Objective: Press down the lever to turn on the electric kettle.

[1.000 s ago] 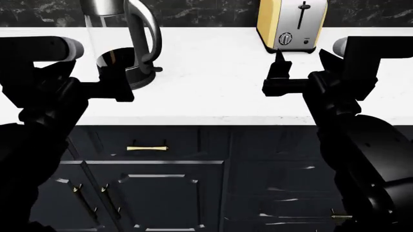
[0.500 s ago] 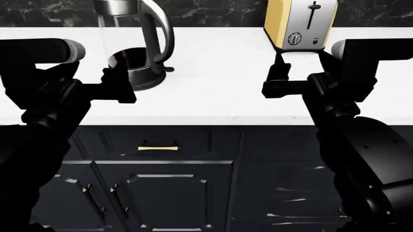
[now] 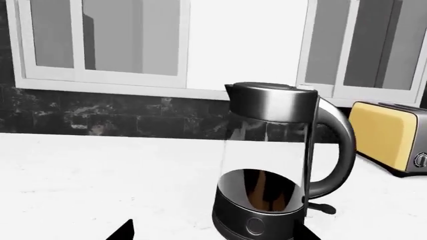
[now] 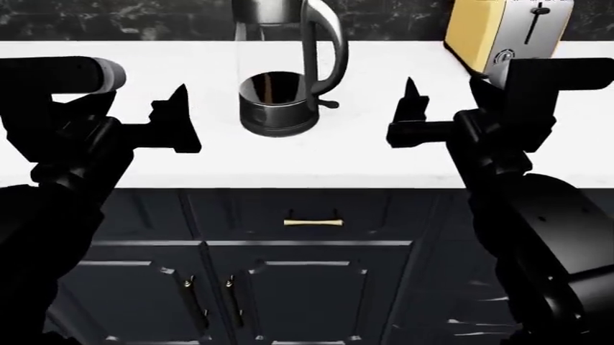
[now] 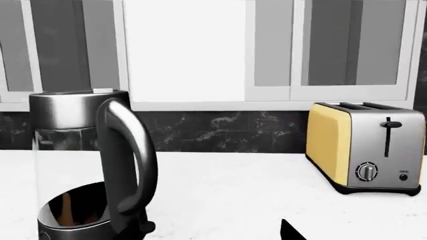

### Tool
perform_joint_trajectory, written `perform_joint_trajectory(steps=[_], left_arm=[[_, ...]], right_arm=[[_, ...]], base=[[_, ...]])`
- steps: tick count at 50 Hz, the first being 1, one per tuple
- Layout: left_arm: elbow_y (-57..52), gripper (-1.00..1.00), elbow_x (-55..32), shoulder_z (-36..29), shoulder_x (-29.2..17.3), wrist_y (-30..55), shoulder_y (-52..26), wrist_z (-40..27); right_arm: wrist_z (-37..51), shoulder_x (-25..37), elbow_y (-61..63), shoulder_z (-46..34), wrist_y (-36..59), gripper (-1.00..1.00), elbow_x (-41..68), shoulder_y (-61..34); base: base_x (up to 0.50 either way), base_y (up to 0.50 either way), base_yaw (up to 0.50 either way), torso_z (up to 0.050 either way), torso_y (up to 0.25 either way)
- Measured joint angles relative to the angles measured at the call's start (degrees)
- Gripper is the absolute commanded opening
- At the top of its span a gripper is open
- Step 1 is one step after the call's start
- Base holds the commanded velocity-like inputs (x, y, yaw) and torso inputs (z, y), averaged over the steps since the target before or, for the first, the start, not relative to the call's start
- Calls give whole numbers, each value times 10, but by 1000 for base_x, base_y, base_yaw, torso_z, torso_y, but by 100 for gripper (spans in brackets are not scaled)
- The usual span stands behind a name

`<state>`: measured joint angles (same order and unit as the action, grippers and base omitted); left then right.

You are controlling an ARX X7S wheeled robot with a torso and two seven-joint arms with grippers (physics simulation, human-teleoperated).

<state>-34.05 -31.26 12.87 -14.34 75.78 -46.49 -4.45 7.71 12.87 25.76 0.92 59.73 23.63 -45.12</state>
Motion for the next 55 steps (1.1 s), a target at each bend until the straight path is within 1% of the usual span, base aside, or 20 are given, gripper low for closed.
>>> perform_joint_trajectory(steps=[7,55], left_arm=[[1,100,-2,-1,-1,-1,0,-2],[2,100,-21,-1,-5,-6,4,-15]], right_arm=[[1,1,0,0,2,100,4,0],[13,6,-14,-4,6,100,16,-4]], base=[[179,108,0,0,0],[238,0,0,0,0]])
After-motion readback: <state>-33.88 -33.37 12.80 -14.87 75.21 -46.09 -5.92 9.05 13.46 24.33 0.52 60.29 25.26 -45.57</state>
